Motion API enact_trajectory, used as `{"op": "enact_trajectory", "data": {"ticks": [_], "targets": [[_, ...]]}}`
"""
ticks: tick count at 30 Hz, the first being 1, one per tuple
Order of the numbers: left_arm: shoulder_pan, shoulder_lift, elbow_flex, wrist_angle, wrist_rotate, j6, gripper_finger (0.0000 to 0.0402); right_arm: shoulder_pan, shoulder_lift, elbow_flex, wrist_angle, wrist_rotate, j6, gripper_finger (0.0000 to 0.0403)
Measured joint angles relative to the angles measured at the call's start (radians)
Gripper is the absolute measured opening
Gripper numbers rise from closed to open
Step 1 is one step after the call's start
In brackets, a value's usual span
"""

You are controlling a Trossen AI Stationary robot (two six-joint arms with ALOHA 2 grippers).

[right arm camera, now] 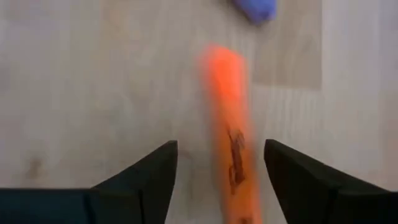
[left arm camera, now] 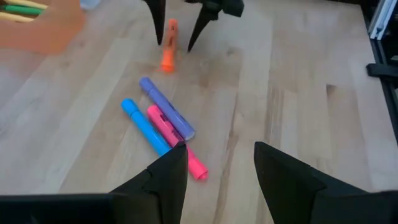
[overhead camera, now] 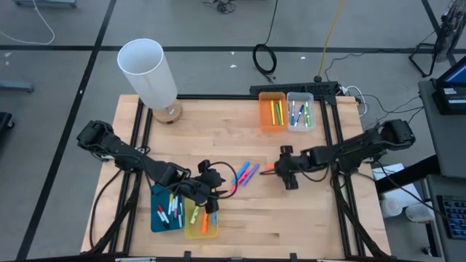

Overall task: Pick & Place Markers
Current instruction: Put the orange highlighter pen into the yellow bin

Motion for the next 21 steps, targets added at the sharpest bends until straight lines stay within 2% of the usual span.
{"op": "enact_trajectory", "data": {"ticks": [4,10,13,17,21], "targets": [[0.0,0.0,0.0,0.0,0.0,-0.008,0.0186,-0.067,0.016,-0.087,0.085,-0.03,0.01,0.0207],[0.0,0.0,0.0,0.0,0.0,-0.003,0.0186,-0.077,0.026,-0.179,0.092,-0.036,0.026,0.0163],[0.003,0.0,0.0,-0.001,0.0,-0.002,0.0186,-0.061,0.027,-0.193,0.091,-0.032,0.058,0.0125],[0.012,0.0,0.0,0.001,-0.001,-0.001,0.0186,-0.035,0.027,-0.194,0.089,-0.017,0.062,0.0054],[0.024,0.0,0.0,0.005,-0.001,-0.009,0.0186,-0.018,0.027,-0.196,0.111,-0.01,0.096,0.0045]]}}
